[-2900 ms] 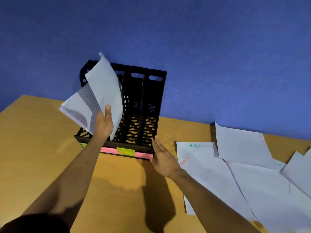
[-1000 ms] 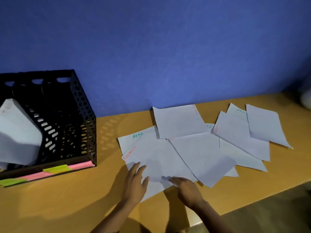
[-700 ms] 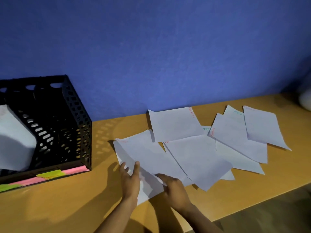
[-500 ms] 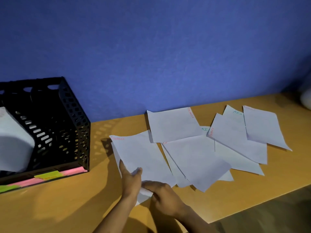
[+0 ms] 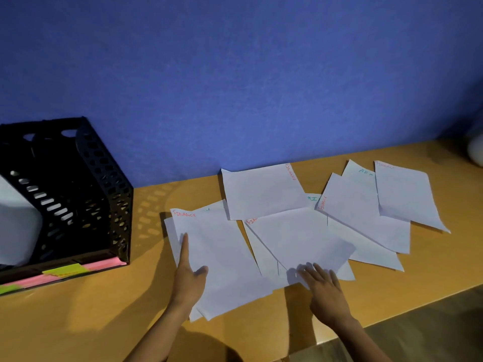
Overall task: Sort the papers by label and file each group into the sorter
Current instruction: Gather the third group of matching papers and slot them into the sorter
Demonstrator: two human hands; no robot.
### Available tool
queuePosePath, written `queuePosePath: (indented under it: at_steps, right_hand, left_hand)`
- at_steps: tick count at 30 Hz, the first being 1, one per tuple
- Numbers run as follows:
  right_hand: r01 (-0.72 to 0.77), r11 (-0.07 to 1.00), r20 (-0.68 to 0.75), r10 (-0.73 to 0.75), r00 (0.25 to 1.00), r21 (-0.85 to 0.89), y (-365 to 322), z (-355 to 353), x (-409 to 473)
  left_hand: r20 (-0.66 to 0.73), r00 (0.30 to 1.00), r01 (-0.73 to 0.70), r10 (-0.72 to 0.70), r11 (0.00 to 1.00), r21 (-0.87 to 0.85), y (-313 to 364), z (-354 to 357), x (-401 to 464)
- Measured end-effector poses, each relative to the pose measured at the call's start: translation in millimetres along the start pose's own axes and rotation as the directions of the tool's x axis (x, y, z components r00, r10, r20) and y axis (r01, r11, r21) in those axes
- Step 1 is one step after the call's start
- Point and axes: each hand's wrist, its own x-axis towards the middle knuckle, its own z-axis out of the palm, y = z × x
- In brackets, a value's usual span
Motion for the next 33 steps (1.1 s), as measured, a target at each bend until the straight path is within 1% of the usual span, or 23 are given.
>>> queuePosePath:
  at_steps: [2,4,8,13,15,18,21,23,25,28,31,33]
  right_hand:
    - [0.046,0.999,-0.008,-0.046,0.999,-0.025,4,1,2]
    - [0.072,0.997,-0.021,-0.072,0.997,-0.018,4,1,6]
    - [0.072,0.997,-0.01,-0.072,0.997,-0.037,4,-2,10]
    - [0.057,0.996,-0.002,-0.057,0.998,-0.069,8,2,7]
    - [0.048,0.997,-0.044,-0.05,0.998,-0.056,9,2,7]
    - [0.003,0.999,-0.147,0.002,0.989,0.033,9,-6,7]
    - [-0.006,0.998,-0.175,0.016,0.985,0.056,2,-17,7]
    - [0.06,0.993,-0.224,-0.036,0.974,0.1,-8,-26,9]
    - [0.163,0.978,-0.269,-0.123,0.955,0.134,-25,-39,8]
    - [0.343,0.918,-0.345,-0.261,0.902,0.2,-57,-58,6]
    - [0.447,0.869,-0.295,-0.378,0.877,0.213,-94,-62,5]
    - [0.5,0.848,-0.304,-0.436,0.847,0.178,-122,-63,6]
  left_hand:
    - [0.02,1.0,0.005,-0.005,1.0,0.004,-2,2,1]
    - [0.001,1.0,0.028,-0.028,1.0,0.014,-3,3,1]
    - [-0.036,0.995,0.089,-0.09,0.996,-0.01,-6,2,3]
    - [-0.046,0.993,0.106,-0.108,0.994,-0.037,-10,-4,2]
    - [-0.042,0.993,0.109,-0.111,0.992,-0.057,-11,-5,2]
    - [-0.033,0.994,0.104,-0.106,0.992,-0.066,-10,-8,0]
    - [-0.03,0.995,0.091,-0.093,0.994,-0.055,-10,-10,-2]
    - [-0.02,0.996,0.086,-0.087,0.995,-0.05,-10,-10,-2]
    - [-0.014,0.996,0.087,-0.088,0.995,-0.058,-11,-10,-3]
    - [0.005,0.995,0.104,-0.104,0.99,-0.091,-10,-10,-4]
    - [0.019,0.992,0.125,-0.124,0.983,-0.132,-11,-9,-5]
    - [0.023,0.991,0.136,-0.134,0.978,-0.161,-11,-7,-6]
